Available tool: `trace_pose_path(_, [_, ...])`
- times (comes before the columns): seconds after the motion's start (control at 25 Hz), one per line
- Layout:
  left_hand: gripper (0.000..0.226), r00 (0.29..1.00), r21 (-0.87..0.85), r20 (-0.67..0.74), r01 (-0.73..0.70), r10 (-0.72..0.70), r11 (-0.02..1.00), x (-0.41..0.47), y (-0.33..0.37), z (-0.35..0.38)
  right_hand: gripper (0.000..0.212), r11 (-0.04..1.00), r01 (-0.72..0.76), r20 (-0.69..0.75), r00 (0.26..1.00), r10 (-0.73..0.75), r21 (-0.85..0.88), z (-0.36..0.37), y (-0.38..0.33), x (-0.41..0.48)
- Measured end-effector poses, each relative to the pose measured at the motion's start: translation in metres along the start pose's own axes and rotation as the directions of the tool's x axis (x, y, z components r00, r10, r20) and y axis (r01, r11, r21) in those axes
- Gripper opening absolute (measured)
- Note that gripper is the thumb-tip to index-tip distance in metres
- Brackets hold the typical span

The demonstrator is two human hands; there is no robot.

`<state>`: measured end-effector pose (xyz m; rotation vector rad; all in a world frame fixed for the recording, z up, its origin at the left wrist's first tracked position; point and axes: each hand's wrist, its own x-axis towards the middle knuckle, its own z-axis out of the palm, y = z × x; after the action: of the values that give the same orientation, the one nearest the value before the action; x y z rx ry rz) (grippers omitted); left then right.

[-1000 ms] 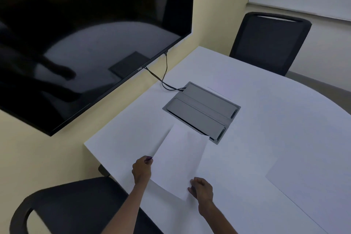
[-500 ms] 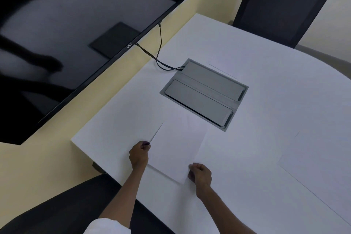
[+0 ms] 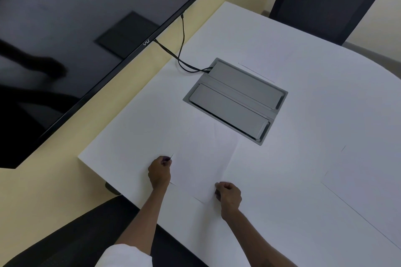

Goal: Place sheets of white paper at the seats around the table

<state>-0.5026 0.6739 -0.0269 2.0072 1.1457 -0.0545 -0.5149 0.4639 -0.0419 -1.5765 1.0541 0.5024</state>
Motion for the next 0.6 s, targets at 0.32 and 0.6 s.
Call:
trace_pose_path(0.32, [0.014, 1.0, -0.009, -0.014, -0.015, 0.015, 1.0, -0.001, -0.003, 0.0, 0.003, 0.998, 0.029, -0.019, 0.999, -0.03, -0.063, 0.001, 0.003, -0.005])
trace_pose_path(0.6, [0.016, 0.999, -0.006, -0.001, -0.034, 0.034, 0.999, -0.007, -0.005, -0.001, 0.004, 0.997, 0.025, -0.026, 0.999, -0.027, -0.071, -0.005, 0.007, -0.013])
